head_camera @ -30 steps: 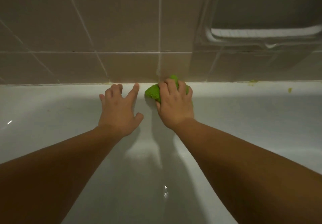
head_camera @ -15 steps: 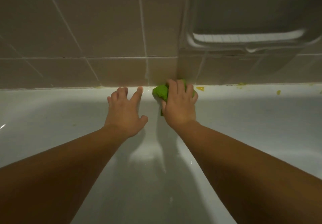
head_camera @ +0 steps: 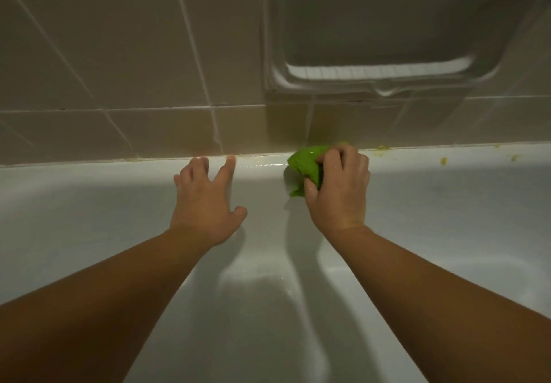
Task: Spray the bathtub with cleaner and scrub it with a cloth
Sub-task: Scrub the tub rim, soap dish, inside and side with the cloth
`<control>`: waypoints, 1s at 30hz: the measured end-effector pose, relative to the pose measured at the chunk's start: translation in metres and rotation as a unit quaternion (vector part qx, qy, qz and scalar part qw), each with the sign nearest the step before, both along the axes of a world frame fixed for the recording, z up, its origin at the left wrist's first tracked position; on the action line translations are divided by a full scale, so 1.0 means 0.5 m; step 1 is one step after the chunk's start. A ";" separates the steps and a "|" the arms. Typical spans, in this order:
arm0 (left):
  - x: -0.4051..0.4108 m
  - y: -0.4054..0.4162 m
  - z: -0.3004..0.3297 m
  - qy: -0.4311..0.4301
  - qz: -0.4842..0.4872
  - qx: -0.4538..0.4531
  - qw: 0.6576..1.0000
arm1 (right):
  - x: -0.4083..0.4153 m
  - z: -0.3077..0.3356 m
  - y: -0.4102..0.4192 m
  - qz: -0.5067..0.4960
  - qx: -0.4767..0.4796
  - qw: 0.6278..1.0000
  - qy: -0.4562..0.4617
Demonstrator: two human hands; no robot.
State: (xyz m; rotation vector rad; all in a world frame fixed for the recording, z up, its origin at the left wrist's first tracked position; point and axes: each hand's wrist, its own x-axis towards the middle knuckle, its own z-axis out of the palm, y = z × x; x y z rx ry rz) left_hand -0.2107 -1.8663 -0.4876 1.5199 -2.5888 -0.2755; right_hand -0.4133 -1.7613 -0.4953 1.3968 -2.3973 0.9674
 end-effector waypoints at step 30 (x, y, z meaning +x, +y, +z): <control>-0.265 0.123 -0.014 -0.051 -0.046 -0.040 0.997 | -0.227 -0.030 0.103 0.062 0.102 0.987 0.108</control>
